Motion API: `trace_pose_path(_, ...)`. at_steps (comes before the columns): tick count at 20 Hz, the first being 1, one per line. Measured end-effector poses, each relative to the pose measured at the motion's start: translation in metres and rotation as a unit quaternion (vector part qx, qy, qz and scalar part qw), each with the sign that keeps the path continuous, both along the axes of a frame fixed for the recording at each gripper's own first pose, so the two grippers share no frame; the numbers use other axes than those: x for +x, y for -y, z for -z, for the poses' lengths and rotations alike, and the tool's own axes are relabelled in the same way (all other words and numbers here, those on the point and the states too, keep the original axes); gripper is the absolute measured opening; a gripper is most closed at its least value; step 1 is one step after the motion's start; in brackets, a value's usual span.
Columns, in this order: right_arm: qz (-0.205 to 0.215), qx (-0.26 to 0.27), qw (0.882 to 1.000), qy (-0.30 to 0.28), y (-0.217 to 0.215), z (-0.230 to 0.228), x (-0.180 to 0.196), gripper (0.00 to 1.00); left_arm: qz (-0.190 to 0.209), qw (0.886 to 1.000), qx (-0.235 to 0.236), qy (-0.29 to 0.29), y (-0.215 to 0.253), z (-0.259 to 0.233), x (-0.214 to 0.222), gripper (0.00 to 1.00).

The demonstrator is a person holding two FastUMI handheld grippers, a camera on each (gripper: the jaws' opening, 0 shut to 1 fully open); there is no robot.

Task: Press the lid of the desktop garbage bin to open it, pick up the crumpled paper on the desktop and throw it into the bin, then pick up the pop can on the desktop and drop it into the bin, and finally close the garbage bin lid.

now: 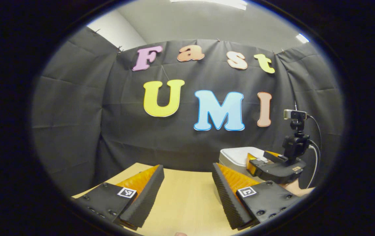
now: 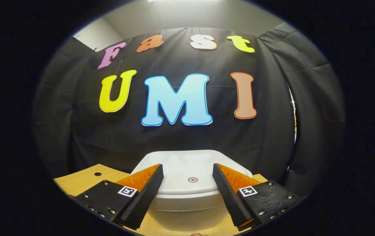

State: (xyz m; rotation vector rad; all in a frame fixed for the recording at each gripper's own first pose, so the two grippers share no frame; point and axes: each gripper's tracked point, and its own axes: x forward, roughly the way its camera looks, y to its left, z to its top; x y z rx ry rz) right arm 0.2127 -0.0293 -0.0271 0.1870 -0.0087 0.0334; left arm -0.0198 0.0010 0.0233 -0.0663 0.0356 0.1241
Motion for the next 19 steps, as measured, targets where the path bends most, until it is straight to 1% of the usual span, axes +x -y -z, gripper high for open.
trace_pose_path(1, -0.004, -0.001, 1.0, -0.002, 0.001, 0.0, -0.009, 0.96, -0.001, 1.0, 0.002, 0.002, 0.001, 0.001, -0.002, 0.95)
trace_pose_path(2, -0.009, -0.004, 1.0, -0.006, -0.007, 0.018, -0.033, 0.96, -0.001, 1.0, 0.003, 0.004, 0.003, 0.001, -0.005, 0.95)
trace_pose_path(4, -0.013, -0.023, 1.0, -0.006, -0.002, 0.019, -0.053, 0.96, 0.003, 1.0, 0.002, 0.007, 0.008, 0.002, -0.005, 0.95)
trace_pose_path(6, -0.005, -0.046, 0.999, -0.003, 0.008, 0.016, -0.073, 0.96, 0.012, 1.0, 0.003, 0.011, 0.012, 0.003, -0.005, 0.96)
trace_pose_path(9, -0.004, -0.061, 0.998, 0.004, 0.012, 0.008, -0.105, 0.96, 0.03, 0.999, 0.006, 0.019, 0.02, 0.0, 0.002, 0.96)
trace_pose_path(10, -0.006, -0.061, 0.998, 0.006, 0.011, 0.005, -0.115, 0.96, 0.034, 0.999, 0.006, 0.018, 0.022, 0.004, 0.003, 0.95)
trace_pose_path(14, -0.016, -0.044, 0.999, 0.01, -0.002, -0.006, -0.151, 0.96, 0.059, 0.998, 0.005, 0.017, 0.03, 0.01, 0.006, 0.96)
trace_pose_path(17, -0.018, -0.022, 1.0, 0.005, -0.011, -0.007, -0.171, 0.96, 0.072, 0.997, 0.01, 0.01, 0.032, 0.021, 0.01, 0.96)
trace_pose_path(19, -0.015, -0.023, 1.0, 0.005, -0.015, -0.008, -0.181, 0.96, 0.078, 0.997, 0.008, 0.009, 0.03, 0.027, 0.013, 0.96)
